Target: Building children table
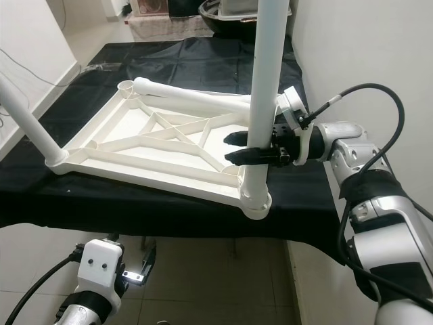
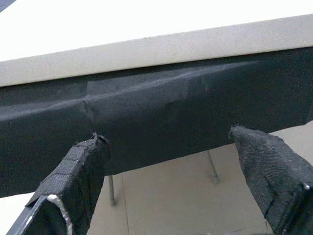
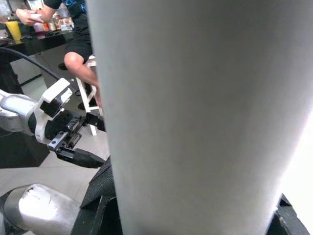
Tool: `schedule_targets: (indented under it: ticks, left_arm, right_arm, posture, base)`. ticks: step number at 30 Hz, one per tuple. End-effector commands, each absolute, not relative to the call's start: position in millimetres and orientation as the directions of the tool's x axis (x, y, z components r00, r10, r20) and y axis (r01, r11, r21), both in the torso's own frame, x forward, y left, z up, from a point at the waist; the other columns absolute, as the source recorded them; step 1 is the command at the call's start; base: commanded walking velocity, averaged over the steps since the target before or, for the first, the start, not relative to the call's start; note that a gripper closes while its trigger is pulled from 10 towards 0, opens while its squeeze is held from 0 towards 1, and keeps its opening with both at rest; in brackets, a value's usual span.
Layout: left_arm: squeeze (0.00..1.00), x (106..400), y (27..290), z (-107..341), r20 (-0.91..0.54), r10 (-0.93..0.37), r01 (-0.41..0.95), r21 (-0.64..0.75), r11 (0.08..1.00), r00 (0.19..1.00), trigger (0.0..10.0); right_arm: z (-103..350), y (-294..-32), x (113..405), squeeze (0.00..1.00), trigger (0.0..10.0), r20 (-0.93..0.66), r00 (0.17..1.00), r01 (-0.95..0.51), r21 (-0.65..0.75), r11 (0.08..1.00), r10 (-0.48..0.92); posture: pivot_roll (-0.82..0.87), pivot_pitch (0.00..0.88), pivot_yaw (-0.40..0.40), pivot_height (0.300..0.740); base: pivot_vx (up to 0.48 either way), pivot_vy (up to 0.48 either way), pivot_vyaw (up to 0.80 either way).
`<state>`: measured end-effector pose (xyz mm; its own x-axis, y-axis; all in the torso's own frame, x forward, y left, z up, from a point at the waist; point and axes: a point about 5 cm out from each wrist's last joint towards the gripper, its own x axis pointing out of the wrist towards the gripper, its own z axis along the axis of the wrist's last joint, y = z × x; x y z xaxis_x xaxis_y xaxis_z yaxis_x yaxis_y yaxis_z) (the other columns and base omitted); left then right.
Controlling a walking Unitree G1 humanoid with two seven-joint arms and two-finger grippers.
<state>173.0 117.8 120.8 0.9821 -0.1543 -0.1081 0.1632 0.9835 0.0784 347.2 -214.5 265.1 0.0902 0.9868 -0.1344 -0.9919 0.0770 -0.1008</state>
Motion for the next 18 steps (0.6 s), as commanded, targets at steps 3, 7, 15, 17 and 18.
schedule_targets:
  ticks: [3,7,15,17,18]
  left_arm:
    - [0.0,168,118,120,-0.122,-0.151,0.162,0.091,0.983,0.981,10.0]
    - [0.0,168,118,120,-0.123,-0.152,0.164,0.09,0.982,0.981,10.0]
    - [0.0,170,118,119,-0.125,-0.153,0.165,0.09,0.982,0.98,10.0]
    - [0.0,170,118,119,-0.125,-0.153,0.165,0.091,0.982,0.98,10.0]
    - [0.0,170,118,119,-0.125,-0.153,0.165,0.091,0.982,0.98,10.0]
  right_arm:
    - [258,-217,349,0.0,10.0,-0.188,0.099,-0.993,-0.079,0.086,0.977]
    - [259,-218,349,0.0,10.0,-0.192,0.105,-0.992,-0.084,0.09,0.976]
    - [259,-214,339,0.0,10.0,-0.18,0.043,-0.997,-0.077,0.029,0.983]
    - [257,-213,338,0.0,10.0,-0.178,0.028,-0.997,-0.076,0.015,0.984]
    - [255,-211,337,0.0,10.0,-0.175,0.017,-0.997,-0.073,0.004,0.984]
  posture:
    - [0.04,0.159,0.071,0.74]
    - [0.03,0.156,0.071,0.74]
    - [0.03,0.137,0.069,0.74]
    - [0.03,0.137,0.069,0.74]
    - [0.03,0.137,0.069,0.74]
  base:
    - [0.0,0.0,0.0]
    - [0.0,0.0,0.0]
    - [0.0,0.0,0.0]
    - [0.0,0.0,0.0]
    - [0.0,0.0,0.0]
